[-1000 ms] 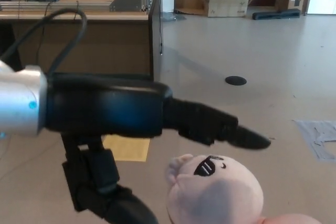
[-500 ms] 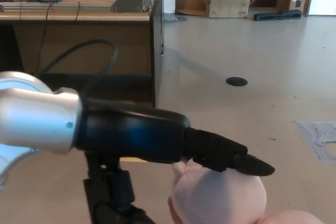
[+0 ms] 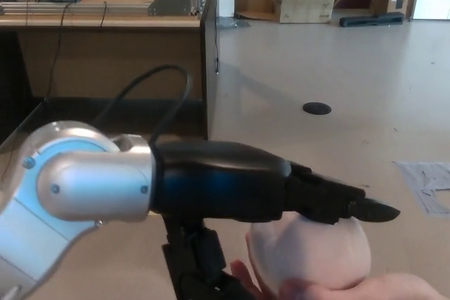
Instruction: The robot extends its left hand to pick up an emotional support dumpling from the palm of a person and brings its hand down by its side. Then it extends its arm again to hand the dumpling back to the person.
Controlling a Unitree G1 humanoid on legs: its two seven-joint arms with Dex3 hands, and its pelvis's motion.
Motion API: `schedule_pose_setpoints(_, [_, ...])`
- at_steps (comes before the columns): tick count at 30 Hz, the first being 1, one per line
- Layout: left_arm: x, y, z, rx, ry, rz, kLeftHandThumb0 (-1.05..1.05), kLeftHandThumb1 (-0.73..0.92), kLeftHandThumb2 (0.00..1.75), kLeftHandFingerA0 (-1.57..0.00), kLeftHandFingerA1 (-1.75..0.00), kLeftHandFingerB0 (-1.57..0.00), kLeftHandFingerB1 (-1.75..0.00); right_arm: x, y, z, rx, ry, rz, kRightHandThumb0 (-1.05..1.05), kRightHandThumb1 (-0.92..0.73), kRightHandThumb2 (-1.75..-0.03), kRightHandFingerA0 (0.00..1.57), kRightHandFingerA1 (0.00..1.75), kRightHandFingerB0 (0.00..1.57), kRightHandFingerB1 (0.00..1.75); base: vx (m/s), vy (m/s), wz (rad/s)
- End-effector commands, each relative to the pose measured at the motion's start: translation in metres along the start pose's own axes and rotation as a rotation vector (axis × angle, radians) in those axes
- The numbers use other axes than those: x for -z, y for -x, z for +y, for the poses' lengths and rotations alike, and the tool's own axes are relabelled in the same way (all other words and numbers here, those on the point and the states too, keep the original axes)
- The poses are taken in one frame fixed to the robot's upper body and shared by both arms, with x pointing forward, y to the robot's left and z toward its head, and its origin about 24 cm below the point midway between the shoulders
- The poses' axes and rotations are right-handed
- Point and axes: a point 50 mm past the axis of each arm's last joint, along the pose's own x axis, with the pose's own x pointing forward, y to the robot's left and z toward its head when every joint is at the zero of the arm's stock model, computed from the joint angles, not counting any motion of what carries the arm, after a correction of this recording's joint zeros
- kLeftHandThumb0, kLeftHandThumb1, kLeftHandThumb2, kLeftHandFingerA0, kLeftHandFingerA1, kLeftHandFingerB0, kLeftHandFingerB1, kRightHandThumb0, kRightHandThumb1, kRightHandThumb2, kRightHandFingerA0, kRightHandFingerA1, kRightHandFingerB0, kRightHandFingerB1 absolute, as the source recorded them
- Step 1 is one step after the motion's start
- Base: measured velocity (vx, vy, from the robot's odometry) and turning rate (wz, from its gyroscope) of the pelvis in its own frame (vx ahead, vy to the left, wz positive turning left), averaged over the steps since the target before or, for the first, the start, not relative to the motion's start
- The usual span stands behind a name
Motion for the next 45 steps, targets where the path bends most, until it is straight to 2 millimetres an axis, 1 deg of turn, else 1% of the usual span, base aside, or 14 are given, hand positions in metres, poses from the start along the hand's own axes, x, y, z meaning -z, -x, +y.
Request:
schedule_pose_setpoints(1, [0.004, -0.007, -0.005, -0.126, -0.188, 0.042, -0.88, 0.48, 0.93, 0.0, 0.0, -0.02, -0.07, -0.004, -0.002, -0.004, 0.005, -0.014, -0.009, -0.78, -0.76, -0.64, 0.48, 0.4, 0.36, 0.33, 0.0, 0.0, 0.0])
schedule_pose_setpoints(14, [0.014, -0.017, -0.016, -0.171, -0.387, 0.065, -0.87, 0.48, 0.94, -0.04, -0.06, -0.09, -0.13, -0.006, -0.006, -0.003, 0.001, -0.01, -0.005, -0.77, -0.76, -0.64, 0.47, 0.39, 0.38, 0.34, 0.0, 0.0, 0.0])
schedule_pose_setpoints(15, [0.016, -0.019, -0.018, -0.187, -0.413, 0.065, -0.98, 0.6, 0.62, 0.0, -0.27, -0.05, -0.28, -0.007, -0.006, -0.004, 0.003, -0.01, -0.007, -0.76, -0.76, -0.63, 0.48, 0.39, 0.38, 0.34, 0.0, 0.0, 0.0])
schedule_pose_setpoints(16, [0.018, -0.02, -0.019, -0.186, -0.433, 0.074, -0.83, 0.46, 0.93, -0.02, -0.1, -0.11, -0.17, -0.007, -0.006, -0.004, 0.004, -0.007, -0.009, -0.77, -0.76, -0.63, 0.48, 0.39, 0.39, 0.34, 0.0, 0.0, 0.0])
schedule_pose_setpoints(21, [0.023, -0.022, -0.02, -0.191, -0.478, 0.099, -0.9, 0.51, 0.92, -0.09, -0.16, -0.09, -0.16, -0.008, -0.008, -0.005, 0.004, 0.012, -0.007, -0.8, -0.77, -0.64, 0.48, 0.39, 0.38, 0.33, 0.0, 0.0, 0.0])
schedule_pose_setpoints(25, [0.024, -0.024, -0.022, -0.221, -0.5, 0.091, -0.93, 0.62, 0.59, -0.08, -0.27, -0.1, -0.25, -0.008, -0.008, -0.005, 0.003, 0.014, -0.006, -0.79, -0.76, -0.64, 0.48, 0.38, 0.39, 0.33, 0.0, 0.0, 0.0])
schedule_pose_setpoints(27, [0.024, -0.026, -0.023, -0.237, -0.51, 0.083, -0.39, 0.15, 0.87, -0.01, -0.5, 0.0, -0.48, -0.009, -0.008, -0.005, 0.002, 0.007, -0.009, -0.79, -0.76, -0.64, 0.48, 0.38, 0.39, 0.33, 0.0, 0.0, 0.0])
schedule_pose_setpoints(28, [0.024, -0.027, -0.023, -0.244, -0.505, 0.077, -0.89, 0.59, 0.59, -0.24, -0.33, -0.2, -0.28, -0.008, -0.008, -0.005, 0.0, 0.002, -0.009, -0.77, -0.76, -0.64, 0.47, 0.38, 0.38, 0.33, 0.0, 0.0, 0.0])
schedule_pose_setpoints(32, [0.024, -0.029, -0.024, -0.269, -0.513, 0.067, -0.87, 0.6, 0.6, -0.3, -0.4, -0.26, -0.29, -0.009, -0.009, -0.005, -0.005, -0.016, -0.009, -0.77, -0.76, -0.64, 0.46, 0.38, 0.38, 0.33, 0.0, 0.0, 0.0])
schedule_pose_setpoints(35, [0.024, -0.031, -0.026, -0.296, -0.532, 0.056, -0.78, 0.56, 0.58, -0.44, -0.66, -0.39, -0.37, -0.01, -0.009, -0.005, -0.007, -0.012, -0.016, -0.8, -0.76, -0.64, 0.46, 0.39, 0.38, 0.33, 0.0, 0.0, 0.0])
schedule_pose_setpoints(37, [0.023, -0.037, -0.029, -0.363, -0.529, 0.025, -0.36, 0.52, 0.58, -0.83, -1.47, -0.96, -0.59, -0.011, -0.01, -0.004, -0.006, -0.01, -0.015, -0.76, -0.75, -0.63, 0.48, 0.4, 0.37, 0.33, 0.0, 0.0, 0.0])
schedule_pose_setpoints(41, [0.023, -0.042, -0.033, -0.421, -0.536, 0.009, -0.3, 0.5, 0.58, -0.9, -1.68, -0.97, -0.79, -0.013, -0.011, -0.004, -0.003, -0.007, -0.027, -0.77, -0.75, -0.63, 0.48, 0.4, 0.38, 0.34, 0.0, 0.0, 0.0])
schedule_pose_setpoints(42, [0.023, -0.043, -0.034, -0.418, -0.545, 0.022, -0.24, 0.36, 0.84, -1.18, -1.3, -0.9, -0.9, -0.013, -0.011, -0.005, -0.004, -0.009, -0.028, -0.75, -0.75, -0.63, 0.49, 0.4, 0.38, 0.34, 0.0, 0.0, 0.0])
schedule_pose_setpoints(45, [0.025, -0.045, -0.036, -0.425, -0.55, 0.023, -0.25, 0.52, 0.55, -0.86, -1.71, -0.91, -1.08, -0.013, -0.011, -0.006, -0.004, -0.011, -0.024, -0.75, -0.75, -0.63, 0.49, 0.4, 0.38, 0.33, 0.0, 0.0, 0.0])
